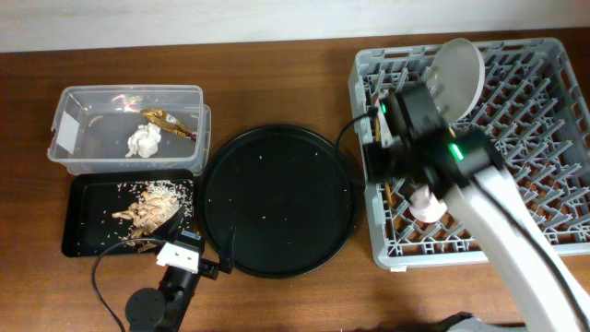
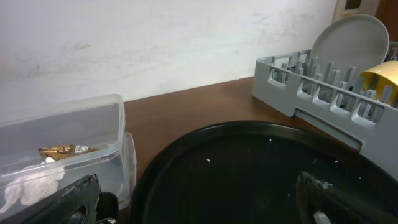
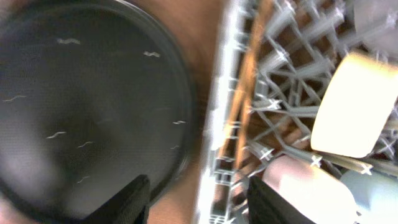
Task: Sort waste into correct bins and load items into the dishwasher rack
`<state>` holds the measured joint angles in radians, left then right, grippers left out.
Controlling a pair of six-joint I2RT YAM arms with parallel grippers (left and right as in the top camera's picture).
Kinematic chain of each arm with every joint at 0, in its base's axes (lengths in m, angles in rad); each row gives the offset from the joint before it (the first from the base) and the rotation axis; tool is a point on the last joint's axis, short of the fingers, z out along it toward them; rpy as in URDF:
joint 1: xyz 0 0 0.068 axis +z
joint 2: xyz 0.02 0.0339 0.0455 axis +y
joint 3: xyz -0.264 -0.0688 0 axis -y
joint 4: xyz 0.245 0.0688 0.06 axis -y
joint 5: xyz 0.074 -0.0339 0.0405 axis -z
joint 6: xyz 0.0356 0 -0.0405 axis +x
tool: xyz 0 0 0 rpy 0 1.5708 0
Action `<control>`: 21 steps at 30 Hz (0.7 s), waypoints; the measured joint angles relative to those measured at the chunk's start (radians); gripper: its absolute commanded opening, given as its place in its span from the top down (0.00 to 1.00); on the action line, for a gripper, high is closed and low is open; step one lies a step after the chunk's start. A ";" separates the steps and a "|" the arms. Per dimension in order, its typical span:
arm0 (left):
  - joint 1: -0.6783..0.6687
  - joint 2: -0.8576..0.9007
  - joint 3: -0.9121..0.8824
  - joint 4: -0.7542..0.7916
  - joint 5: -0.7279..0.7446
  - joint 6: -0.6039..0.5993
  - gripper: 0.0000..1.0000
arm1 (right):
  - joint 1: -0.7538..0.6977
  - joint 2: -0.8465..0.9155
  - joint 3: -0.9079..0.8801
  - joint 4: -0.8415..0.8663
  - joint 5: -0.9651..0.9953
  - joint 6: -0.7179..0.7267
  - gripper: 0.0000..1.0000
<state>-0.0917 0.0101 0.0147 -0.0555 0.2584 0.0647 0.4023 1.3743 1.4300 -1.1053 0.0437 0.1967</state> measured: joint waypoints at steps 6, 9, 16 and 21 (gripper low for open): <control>0.000 0.001 0.000 -0.001 0.000 0.000 0.01 | 0.254 -0.457 0.004 -0.028 -0.034 0.014 0.01; 0.000 0.001 0.000 -0.001 0.000 0.000 0.01 | 0.260 -0.584 0.006 -0.097 0.016 -0.013 0.01; 0.000 0.001 0.000 0.001 0.000 0.000 0.01 | -0.031 -0.853 -0.223 0.106 0.175 -0.149 0.01; 0.000 0.000 0.000 0.000 0.000 0.000 0.01 | -0.249 -1.156 -0.819 0.409 0.018 -0.155 0.01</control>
<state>-0.0917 0.0101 0.0147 -0.0551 0.2584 0.0647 0.1535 0.2180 0.6109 -0.6960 0.0620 0.0418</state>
